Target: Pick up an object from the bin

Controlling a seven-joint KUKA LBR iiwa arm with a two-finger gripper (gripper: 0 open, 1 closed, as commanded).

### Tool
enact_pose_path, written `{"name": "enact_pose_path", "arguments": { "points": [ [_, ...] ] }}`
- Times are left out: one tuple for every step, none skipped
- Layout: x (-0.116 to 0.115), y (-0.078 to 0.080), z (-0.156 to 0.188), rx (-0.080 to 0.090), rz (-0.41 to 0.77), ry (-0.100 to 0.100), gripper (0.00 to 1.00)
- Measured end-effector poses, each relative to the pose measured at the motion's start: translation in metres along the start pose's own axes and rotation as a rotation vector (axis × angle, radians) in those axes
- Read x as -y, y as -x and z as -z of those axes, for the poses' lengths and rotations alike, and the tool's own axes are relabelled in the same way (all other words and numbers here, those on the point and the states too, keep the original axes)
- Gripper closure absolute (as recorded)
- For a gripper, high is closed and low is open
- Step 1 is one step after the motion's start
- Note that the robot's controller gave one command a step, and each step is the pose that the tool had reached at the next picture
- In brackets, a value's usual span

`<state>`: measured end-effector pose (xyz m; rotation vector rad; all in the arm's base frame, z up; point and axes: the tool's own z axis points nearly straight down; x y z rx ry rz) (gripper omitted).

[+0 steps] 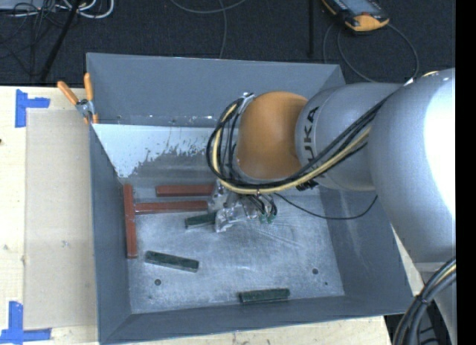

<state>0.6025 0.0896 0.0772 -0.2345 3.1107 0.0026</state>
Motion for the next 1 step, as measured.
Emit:
{"name": "enact_pose_path", "arguments": {
  "points": [
    [-0.0367,-0.0186,0.1441,-0.02,-0.021,0.001,1.0]
  ]
}}
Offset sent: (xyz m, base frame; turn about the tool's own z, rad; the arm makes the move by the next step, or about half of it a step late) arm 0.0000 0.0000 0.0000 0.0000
